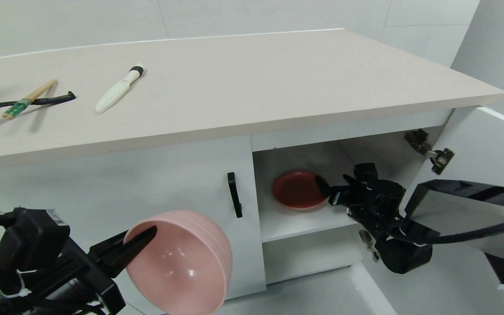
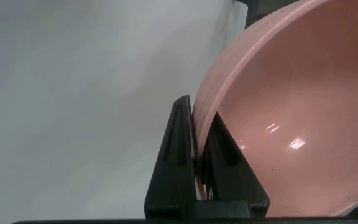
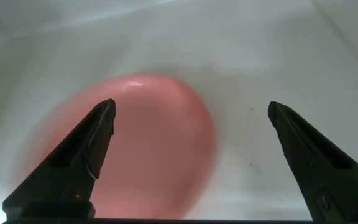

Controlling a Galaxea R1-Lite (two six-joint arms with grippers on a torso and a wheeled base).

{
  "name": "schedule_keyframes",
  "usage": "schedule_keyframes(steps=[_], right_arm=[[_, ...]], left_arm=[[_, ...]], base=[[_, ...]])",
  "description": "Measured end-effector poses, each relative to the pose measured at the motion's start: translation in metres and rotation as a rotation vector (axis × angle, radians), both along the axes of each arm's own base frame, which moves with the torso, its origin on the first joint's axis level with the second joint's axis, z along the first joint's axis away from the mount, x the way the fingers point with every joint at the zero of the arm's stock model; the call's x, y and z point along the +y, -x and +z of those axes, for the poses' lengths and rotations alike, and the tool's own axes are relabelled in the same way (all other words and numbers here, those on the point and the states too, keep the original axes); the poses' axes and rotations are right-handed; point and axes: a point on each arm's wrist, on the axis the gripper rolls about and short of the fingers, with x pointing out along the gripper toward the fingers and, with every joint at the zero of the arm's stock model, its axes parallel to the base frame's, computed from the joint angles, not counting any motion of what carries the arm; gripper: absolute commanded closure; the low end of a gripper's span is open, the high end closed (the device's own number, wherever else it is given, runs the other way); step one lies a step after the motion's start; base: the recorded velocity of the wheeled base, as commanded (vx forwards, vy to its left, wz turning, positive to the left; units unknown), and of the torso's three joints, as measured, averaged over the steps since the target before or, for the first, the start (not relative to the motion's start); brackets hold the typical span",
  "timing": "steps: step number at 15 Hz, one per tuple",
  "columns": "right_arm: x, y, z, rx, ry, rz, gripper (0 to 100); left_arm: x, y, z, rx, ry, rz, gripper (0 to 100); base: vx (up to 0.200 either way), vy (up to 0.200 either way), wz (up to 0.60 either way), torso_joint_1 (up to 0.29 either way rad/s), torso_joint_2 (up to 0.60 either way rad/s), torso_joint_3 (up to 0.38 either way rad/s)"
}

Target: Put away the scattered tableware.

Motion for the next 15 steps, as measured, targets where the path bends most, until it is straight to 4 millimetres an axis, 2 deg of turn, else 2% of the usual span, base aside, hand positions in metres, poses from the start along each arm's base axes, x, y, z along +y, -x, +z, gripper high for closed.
schedule_keyframes(steps=[3, 7, 8, 11, 13, 15], right_arm=[[-0.007, 0.053, 0.019, 0.088, 0.045, 0.026, 0], [-0.009, 0.142, 0.055, 0.14, 0.08, 0.127, 0], [-0.009, 0.159, 0.063, 0.133, 0.08, 0.143, 0], [-0.019, 0.189, 0.072, 0.14, 0.086, 0.083, 0], [-0.025, 0.199, 0.072, 0.153, 0.094, 0.075, 0], [-0.027, 0.204, 0.076, 0.138, 0.095, 0.071, 0]], left_arm=[[-0.004, 0.003, -0.001, 0.002, -0.003, -0.033, 100], [-0.01, 0.011, 0.001, -0.022, -0.006, -0.09, 100], [-0.013, 0.014, 0.002, -0.035, -0.015, -0.12, 100], [-0.018, 0.022, 0.004, -0.071, -0.039, -0.149, 100], [-0.027, 0.019, 0.012, -0.098, -0.03, -0.151, 100], [-0.045, 0.011, 0.021, -0.109, -0.022, -0.121, 100]], base=[[0.0, 0.0, 0.0, 0.0, 0.0, 0.0], [0.0, 0.0, 0.0, 0.0, 0.0, 0.0], [0.0, 0.0, 0.0, 0.0, 0.0, 0.0], [0.0, 0.0, 0.0, 0.0, 0.0, 0.0], [0.0, 0.0, 0.0, 0.0, 0.0, 0.0], [0.0, 0.0, 0.0, 0.0, 0.0, 0.0]])
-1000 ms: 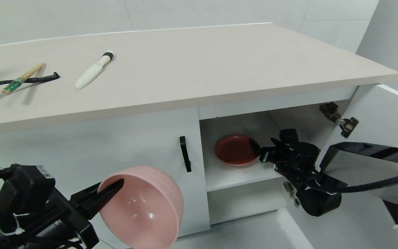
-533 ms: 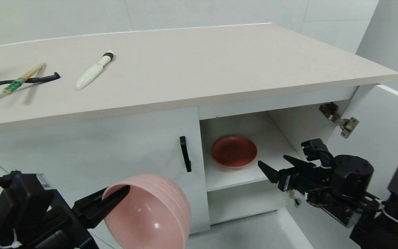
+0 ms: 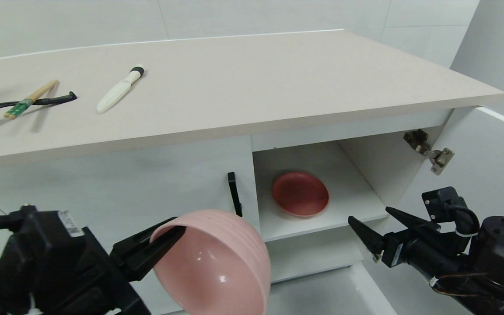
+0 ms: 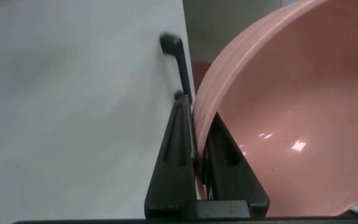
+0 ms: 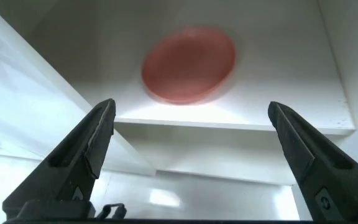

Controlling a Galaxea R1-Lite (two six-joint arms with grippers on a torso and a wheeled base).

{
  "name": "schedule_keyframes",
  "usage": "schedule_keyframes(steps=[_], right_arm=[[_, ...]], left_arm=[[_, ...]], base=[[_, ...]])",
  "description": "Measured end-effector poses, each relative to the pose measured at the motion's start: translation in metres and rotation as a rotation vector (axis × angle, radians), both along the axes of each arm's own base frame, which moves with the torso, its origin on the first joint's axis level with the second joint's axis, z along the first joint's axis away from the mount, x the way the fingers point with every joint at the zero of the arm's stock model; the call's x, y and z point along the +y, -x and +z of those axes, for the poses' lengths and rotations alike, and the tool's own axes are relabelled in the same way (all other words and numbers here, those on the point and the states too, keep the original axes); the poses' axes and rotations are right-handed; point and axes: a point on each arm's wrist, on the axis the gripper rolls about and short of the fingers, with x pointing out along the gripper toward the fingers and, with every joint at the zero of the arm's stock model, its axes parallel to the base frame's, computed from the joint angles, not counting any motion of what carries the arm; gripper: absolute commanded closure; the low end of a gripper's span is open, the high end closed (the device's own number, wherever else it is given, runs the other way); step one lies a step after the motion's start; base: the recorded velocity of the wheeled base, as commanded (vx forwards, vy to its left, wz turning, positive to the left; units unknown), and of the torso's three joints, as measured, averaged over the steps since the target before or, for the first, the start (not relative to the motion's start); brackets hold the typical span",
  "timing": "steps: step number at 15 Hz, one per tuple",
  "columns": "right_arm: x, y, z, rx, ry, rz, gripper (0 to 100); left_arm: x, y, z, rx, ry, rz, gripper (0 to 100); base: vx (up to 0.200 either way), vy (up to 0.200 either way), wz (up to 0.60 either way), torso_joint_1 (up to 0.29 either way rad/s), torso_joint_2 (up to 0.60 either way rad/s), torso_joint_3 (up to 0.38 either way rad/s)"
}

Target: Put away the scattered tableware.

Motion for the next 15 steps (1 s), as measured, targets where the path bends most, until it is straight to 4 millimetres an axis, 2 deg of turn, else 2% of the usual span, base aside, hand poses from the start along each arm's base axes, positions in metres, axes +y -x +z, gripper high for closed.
schedule_keyframes(steps=[3, 6, 11, 15], right_arm=[[-0.002, 0.003, 0.006, -0.068, 0.093, 0.005, 0], [-0.003, 0.005, 0.013, -0.1, 0.087, 0.005, 0], [-0.006, 0.009, 0.028, -0.164, 0.064, 0.001, 0], [-0.007, 0.012, 0.05, -0.255, 0.012, -0.007, 0]], left_arm=[[-0.039, -0.013, 0.009, 0.001, 0.009, -0.002, 100], [-0.076, -0.026, 0.009, 0.008, 0.046, 0.08, 100], [-0.118, -0.041, -0.013, 0.019, 0.073, 0.223, 100], [-0.155, -0.063, -0.024, 0.006, 0.154, 0.409, 100]], base=[[0.0, 0.0, 0.0, 0.0, 0.0, 0.0], [0.0, 0.0, 0.0, 0.0, 0.0, 0.0], [0.0, 0.0, 0.0, 0.0, 0.0, 0.0], [0.0, 0.0, 0.0, 0.0, 0.0, 0.0]])
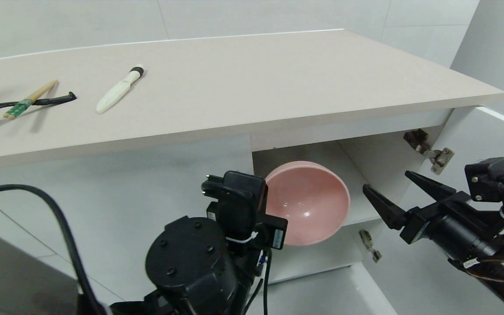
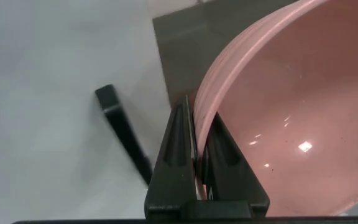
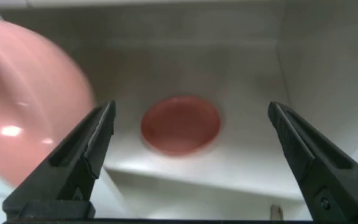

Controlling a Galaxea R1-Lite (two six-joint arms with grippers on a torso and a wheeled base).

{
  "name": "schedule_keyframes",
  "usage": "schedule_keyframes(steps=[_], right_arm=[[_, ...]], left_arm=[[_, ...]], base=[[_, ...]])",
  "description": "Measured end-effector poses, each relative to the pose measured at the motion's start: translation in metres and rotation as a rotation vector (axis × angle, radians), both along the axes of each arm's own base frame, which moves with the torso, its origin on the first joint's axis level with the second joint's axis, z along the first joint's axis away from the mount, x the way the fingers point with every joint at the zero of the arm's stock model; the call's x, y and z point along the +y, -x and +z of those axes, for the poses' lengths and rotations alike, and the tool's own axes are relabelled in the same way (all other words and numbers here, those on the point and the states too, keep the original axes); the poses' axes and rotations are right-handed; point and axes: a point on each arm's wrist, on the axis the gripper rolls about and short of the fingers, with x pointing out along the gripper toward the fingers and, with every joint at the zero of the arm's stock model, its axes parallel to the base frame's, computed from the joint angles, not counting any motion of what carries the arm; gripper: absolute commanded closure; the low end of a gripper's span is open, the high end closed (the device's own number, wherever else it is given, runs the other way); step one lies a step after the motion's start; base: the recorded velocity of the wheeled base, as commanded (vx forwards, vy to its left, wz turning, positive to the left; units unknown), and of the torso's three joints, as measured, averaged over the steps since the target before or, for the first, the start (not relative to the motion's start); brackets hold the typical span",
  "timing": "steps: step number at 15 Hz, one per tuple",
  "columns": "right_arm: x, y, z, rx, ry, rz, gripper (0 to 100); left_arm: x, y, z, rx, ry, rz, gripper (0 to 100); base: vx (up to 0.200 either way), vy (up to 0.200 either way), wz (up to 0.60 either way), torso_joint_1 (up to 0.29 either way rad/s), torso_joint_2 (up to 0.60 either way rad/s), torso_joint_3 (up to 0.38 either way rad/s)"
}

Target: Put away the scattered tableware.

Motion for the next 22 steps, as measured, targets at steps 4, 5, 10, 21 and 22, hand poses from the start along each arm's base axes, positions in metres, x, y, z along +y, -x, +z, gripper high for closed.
schedule_keyframes(steps=[4, 5, 10, 21, 22], right_arm=[[-0.002, 0.004, 0.006, -0.03, 0.002, -0.002, 0], [-0.002, 0.005, 0.005, -0.027, 0.005, 0.003, 0], [0.008, 0.008, -0.011, 0.035, 0.046, 0.049, 0], [0.014, -0.013, -0.021, 0.072, 0.054, 0.013, 100], [0.018, -0.008, -0.019, 0.065, 0.05, 0.029, 100]], left_arm=[[-0.025, -0.014, -0.022, -0.005, 0.008, 0.047, 100], [-0.031, -0.017, -0.024, -0.01, 0.026, 0.047, 100], [-0.05, -0.012, -0.027, -0.035, 0.076, -0.017, 100], [-0.057, -0.014, -0.03, -0.039, 0.09, -0.026, 100], [-0.057, -0.014, -0.03, -0.04, 0.092, -0.024, 100]], base=[[0.0, 0.0, 0.0, 0.0, 0.0, 0.0], [0.0, 0.0, 0.0, 0.0, 0.0, 0.0], [0.0, 0.0, 0.0, 0.0, 0.0, 0.0], [0.0, 0.0, 0.0, 0.0, 0.0, 0.0], [0.0, 0.0, 0.0, 0.0, 0.0, 0.0]])
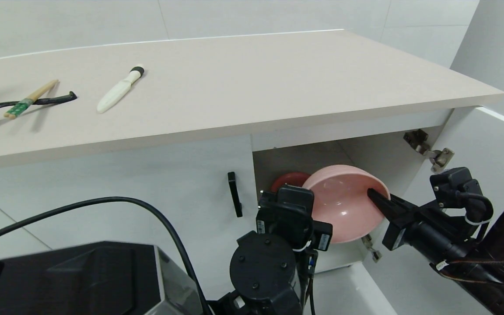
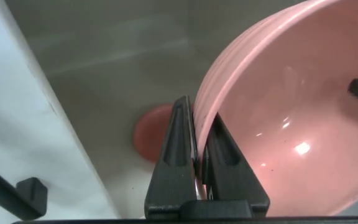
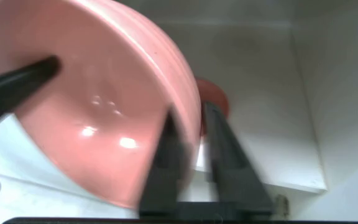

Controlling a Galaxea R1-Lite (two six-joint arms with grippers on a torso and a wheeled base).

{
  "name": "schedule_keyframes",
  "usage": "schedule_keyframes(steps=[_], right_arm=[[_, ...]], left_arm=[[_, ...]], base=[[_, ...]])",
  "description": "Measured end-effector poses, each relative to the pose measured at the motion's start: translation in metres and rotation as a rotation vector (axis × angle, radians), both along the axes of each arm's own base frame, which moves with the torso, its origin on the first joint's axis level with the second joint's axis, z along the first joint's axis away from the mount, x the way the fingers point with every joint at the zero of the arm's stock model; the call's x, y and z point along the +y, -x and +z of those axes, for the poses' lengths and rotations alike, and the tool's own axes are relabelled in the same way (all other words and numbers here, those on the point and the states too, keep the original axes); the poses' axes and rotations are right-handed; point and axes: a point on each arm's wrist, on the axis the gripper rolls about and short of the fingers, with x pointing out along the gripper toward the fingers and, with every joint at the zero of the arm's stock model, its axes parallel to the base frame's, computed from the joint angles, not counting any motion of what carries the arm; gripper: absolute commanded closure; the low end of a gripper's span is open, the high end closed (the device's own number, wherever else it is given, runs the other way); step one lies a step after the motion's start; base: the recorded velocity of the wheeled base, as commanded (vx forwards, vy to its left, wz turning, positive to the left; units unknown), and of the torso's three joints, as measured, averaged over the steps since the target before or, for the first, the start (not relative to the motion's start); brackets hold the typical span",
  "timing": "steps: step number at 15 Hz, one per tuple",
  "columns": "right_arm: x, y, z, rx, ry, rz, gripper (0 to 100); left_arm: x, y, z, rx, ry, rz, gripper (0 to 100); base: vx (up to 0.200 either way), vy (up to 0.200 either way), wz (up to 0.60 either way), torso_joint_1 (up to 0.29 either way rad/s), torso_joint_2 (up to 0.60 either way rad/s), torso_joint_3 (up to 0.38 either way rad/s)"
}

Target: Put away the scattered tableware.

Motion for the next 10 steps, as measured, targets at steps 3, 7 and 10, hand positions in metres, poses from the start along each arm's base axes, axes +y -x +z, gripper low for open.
schedule_keyframes(steps=[3, 7, 10], right_arm=[[0.006, 0.008, 0.005, -0.018, -0.013, 0.054, 100], [-0.005, -0.001, 0.003, -0.011, -0.007, -0.005, 100], [-0.008, -0.003, -0.006, 0.023, 0.015, -0.024, 100]], left_arm=[[0.0, -0.001, 0.0, -0.002, -0.008, -0.011, 0], [0.014, 0.011, 0.014, -0.017, 0.026, -0.164, 0], [0.055, 0.036, 0.029, -0.011, 0.015, -0.444, 0]], base=[[0.0, 0.0, 0.0, 0.0, 0.0, 0.0], [0.0, 0.0, 0.0, 0.0, 0.0, 0.0], [0.0, 0.0, 0.0, 0.0, 0.0, 0.0]])
